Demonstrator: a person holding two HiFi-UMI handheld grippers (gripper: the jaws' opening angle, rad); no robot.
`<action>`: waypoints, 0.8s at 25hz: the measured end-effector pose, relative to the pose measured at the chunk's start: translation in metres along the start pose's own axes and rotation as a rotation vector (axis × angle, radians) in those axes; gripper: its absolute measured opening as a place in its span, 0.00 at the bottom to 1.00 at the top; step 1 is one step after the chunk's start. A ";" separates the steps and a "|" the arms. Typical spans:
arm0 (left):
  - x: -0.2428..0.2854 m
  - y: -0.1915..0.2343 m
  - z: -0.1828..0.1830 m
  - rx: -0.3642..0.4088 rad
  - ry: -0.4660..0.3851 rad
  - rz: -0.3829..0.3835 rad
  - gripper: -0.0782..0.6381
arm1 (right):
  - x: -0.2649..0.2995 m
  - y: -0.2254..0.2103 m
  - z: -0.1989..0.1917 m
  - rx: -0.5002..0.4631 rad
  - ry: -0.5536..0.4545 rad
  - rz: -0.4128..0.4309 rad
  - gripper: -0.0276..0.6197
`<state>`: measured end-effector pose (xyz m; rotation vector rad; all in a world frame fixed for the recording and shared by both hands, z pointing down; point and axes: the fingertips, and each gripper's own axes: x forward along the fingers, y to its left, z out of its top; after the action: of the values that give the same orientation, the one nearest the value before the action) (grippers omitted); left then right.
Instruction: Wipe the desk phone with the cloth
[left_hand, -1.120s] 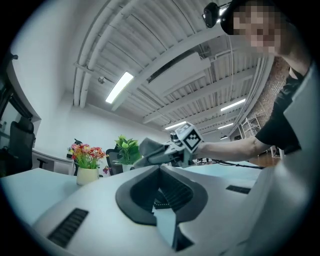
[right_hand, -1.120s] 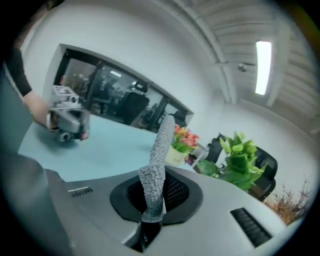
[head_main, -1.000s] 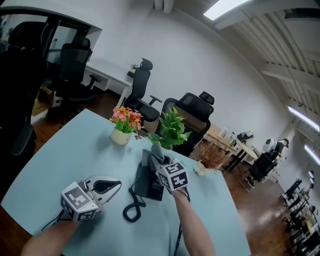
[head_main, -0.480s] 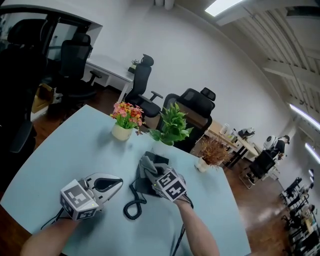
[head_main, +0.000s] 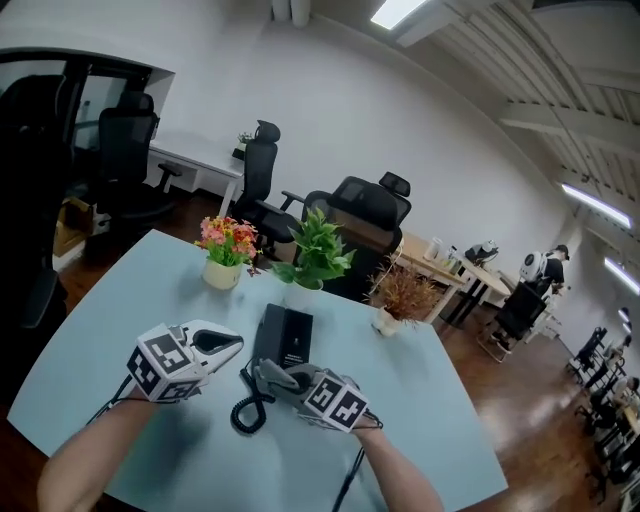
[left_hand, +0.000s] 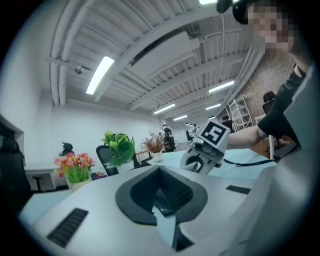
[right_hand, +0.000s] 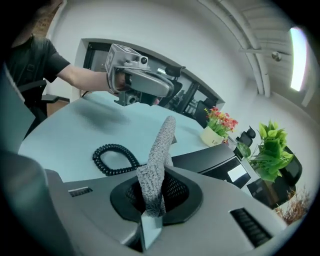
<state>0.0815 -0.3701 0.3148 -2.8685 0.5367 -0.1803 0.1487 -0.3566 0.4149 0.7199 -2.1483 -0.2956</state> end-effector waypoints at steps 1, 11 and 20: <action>0.007 0.009 0.013 0.005 -0.008 0.027 0.10 | -0.009 -0.009 0.004 0.030 -0.033 -0.029 0.03; 0.021 0.006 -0.029 -0.197 -0.149 0.169 0.10 | -0.054 -0.156 0.005 0.308 -0.216 -0.417 0.03; 0.034 0.001 -0.041 -0.193 -0.096 0.131 0.10 | 0.021 -0.187 0.007 0.139 -0.046 -0.415 0.03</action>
<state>0.1060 -0.3912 0.3574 -2.9937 0.7576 0.0318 0.2063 -0.5206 0.3418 1.2522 -2.0627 -0.3850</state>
